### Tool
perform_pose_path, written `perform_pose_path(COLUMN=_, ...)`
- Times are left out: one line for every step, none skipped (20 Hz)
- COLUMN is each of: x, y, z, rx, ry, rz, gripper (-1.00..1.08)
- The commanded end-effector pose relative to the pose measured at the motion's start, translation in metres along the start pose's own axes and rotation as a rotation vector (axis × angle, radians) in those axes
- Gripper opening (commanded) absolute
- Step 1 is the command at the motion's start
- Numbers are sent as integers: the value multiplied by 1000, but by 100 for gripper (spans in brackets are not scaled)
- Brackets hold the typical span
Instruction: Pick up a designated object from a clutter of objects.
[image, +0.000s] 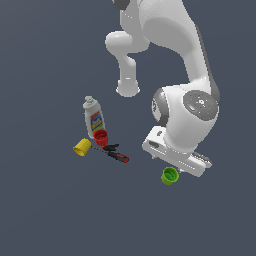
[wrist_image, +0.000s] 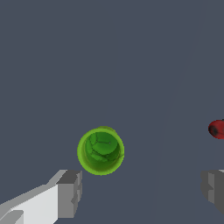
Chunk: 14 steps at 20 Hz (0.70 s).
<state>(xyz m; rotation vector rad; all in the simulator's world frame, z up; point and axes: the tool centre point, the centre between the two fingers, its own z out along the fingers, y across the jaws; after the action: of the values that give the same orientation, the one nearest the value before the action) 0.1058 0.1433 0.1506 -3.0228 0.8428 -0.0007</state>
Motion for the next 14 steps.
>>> perform_pose_path(x=-1, y=-10, z=14, rx=-1, ry=0, rz=48, gripper=100)
perform_pose_path(x=-2, y=-13, z=20, rx=-1, ry=0, rz=64, gripper=100)
perform_pose_path(x=-2, y=-16, z=25, rx=-1, ry=0, rz=79, gripper=100)
perform_pose_path(x=-3, y=-19, z=29, rx=-1, ry=0, rz=93, gripper=100)
perform_pose_path(x=-3, y=-21, z=33, rx=-2, ry=0, rz=106, gripper=100)
perform_pose_path(x=-4, y=-23, z=37, rx=-2, ry=0, rz=118, gripper=100)
perform_pose_path(x=-4, y=-25, z=41, rx=-2, ry=1, rz=129, gripper=100)
perform_pose_path(x=-5, y=-27, z=44, rx=-2, ry=1, rz=139, gripper=100)
perform_pose_path(x=-5, y=-29, z=47, rx=-3, ry=1, rz=147, gripper=100)
perform_pose_path(x=-6, y=-30, z=50, rx=-3, ry=1, rz=155, gripper=100)
perform_pose_path(x=-6, y=-32, z=52, rx=-3, ry=1, rz=162, gripper=100)
perform_pose_path(x=-7, y=-33, z=54, rx=-3, ry=1, rz=168, gripper=100)
perform_pose_path(x=-7, y=-34, z=55, rx=-3, ry=1, rz=172, gripper=100)
perform_pose_path(x=-7, y=-34, z=57, rx=-3, ry=1, rz=176, gripper=100)
